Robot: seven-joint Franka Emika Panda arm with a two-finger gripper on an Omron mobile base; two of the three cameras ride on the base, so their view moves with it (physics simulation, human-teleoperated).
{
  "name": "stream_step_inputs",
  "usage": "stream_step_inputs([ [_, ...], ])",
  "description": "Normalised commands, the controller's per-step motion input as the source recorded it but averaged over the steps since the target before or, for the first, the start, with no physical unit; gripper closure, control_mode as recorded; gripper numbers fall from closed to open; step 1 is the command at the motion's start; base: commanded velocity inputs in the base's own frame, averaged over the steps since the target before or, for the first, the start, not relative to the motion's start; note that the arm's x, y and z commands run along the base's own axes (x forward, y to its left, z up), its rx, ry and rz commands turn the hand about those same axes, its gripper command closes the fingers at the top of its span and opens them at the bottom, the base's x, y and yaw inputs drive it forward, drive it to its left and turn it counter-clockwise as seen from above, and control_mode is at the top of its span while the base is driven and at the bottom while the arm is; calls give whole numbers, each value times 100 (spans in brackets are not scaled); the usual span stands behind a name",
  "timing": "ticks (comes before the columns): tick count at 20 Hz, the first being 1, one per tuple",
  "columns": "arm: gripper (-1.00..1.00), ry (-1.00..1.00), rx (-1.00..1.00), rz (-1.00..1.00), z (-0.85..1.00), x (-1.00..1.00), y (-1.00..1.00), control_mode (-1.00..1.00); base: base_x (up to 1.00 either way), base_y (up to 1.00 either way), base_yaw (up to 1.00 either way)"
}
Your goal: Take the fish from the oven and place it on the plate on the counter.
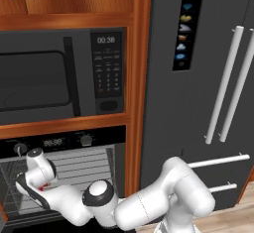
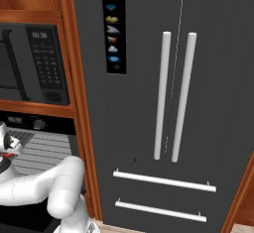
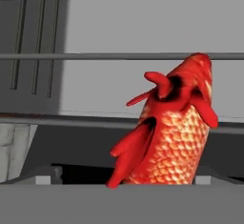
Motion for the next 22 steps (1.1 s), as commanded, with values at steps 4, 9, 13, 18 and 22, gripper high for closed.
stream_step_inputs([
  [4, -100, 3, 0, 0, -43, 0, 20, -100, 0, 0, 0],
  [9, 100, 1, 0, 0, -45, 0, 27, -100, 0, 0, 0],
  [13, 100, 3, -1, 0, -60, 0, 20, -100, 0, 0, 0],
  [18, 100, 10, -2, 1, -18, 0, 6, -100, 0, 0, 0],
  [22, 100, 0, 0, 9, -1, -34, -6, -100, 0, 0, 0],
])
